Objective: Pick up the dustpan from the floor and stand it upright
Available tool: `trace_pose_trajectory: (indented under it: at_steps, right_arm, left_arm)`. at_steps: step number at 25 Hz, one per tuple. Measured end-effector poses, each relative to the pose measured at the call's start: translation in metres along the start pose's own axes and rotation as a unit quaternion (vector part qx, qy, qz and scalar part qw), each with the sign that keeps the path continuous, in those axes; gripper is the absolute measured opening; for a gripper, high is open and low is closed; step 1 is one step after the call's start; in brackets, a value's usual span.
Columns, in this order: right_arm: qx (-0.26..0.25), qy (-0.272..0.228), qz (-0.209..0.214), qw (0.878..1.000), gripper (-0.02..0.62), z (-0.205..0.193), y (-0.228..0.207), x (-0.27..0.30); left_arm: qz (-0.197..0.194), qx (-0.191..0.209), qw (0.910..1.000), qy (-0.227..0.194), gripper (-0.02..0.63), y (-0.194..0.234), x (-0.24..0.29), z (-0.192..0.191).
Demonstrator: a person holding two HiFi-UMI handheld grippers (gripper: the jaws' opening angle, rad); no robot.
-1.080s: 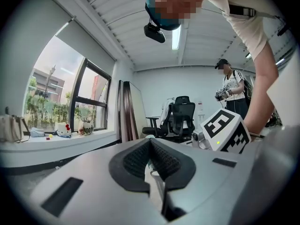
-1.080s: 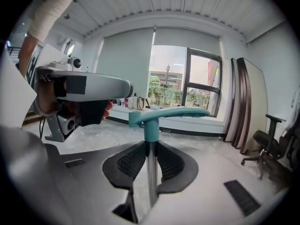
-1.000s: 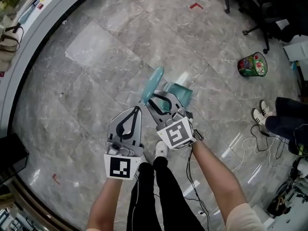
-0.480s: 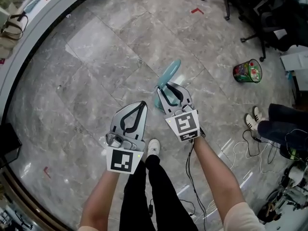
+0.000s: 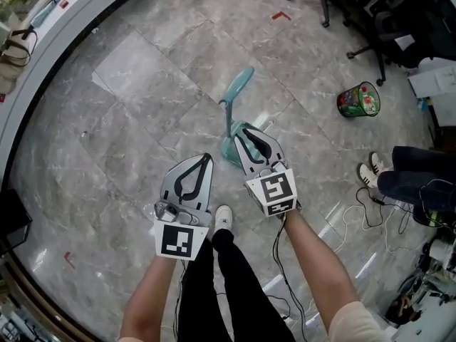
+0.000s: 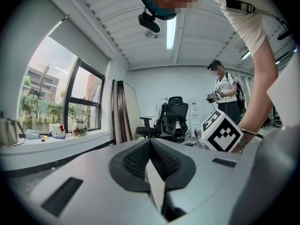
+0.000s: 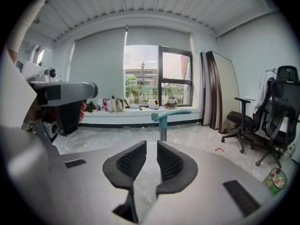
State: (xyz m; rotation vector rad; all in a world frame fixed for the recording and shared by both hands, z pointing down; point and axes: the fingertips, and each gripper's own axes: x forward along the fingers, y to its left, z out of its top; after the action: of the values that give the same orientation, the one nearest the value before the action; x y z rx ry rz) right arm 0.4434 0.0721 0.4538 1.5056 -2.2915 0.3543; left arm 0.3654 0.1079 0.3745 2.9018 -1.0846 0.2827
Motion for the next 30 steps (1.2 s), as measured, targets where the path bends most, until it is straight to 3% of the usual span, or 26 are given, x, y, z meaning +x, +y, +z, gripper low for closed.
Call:
trace_pose_trajectory:
  at_steps: [1,2,3,7,10,12,15,18,23,30]
  right_arm:
    - [0.006,-0.008,-0.001,1.000,0.075,0.006,0.002,-0.008]
    - [0.010,-0.019,-0.003,1.000,0.017,0.015,0.005,-0.018]
    - [0.012,-0.031,-0.003,0.999,0.017,0.025,0.010,-0.029]
    - [0.018,-0.075,-0.006,0.997,0.017,0.078,0.037,-0.086]
    - [0.062,-0.096,-0.030,0.993,0.017,0.122,0.057,-0.135]
    - [0.075,-0.105,-0.044,0.991,0.017,0.154,0.074,-0.173]
    - [0.054,-0.128,-0.058,0.989,0.017,0.205,0.094,-0.231]
    - [0.040,-0.150,-0.069,0.985,0.017,0.241,0.103,-0.280]
    - [0.039,-0.158,-0.060,0.985,0.017,0.265,0.092,-0.332]
    - [0.038,-0.170,-0.032,0.984,0.017,0.237,0.059,-0.429]
  left_arm:
    - [0.014,-0.037,0.9991,-0.014,0.011,-0.001,-0.002,0.004]
    - [0.025,-0.064,0.9972,-0.027,0.011,-0.002,-0.005,0.010]
    - [0.029,-0.076,0.9960,-0.036,0.011,-0.005,-0.009,0.017]
    - [-0.005,-0.045,0.9983,-0.036,0.011,-0.029,-0.029,0.057]
    - [-0.008,-0.088,0.9926,-0.084,0.011,-0.036,-0.058,0.117]
    - [-0.009,-0.088,0.9922,-0.088,0.011,-0.042,-0.088,0.157]
    - [-0.004,-0.089,0.9922,-0.087,0.011,-0.045,-0.130,0.218]
    - [-0.003,-0.063,0.9925,-0.105,0.011,-0.056,-0.161,0.270]
    - [0.035,-0.046,0.9936,-0.097,0.011,-0.089,-0.177,0.305]
    - [0.091,-0.029,0.9909,-0.094,0.011,-0.182,-0.193,0.313]
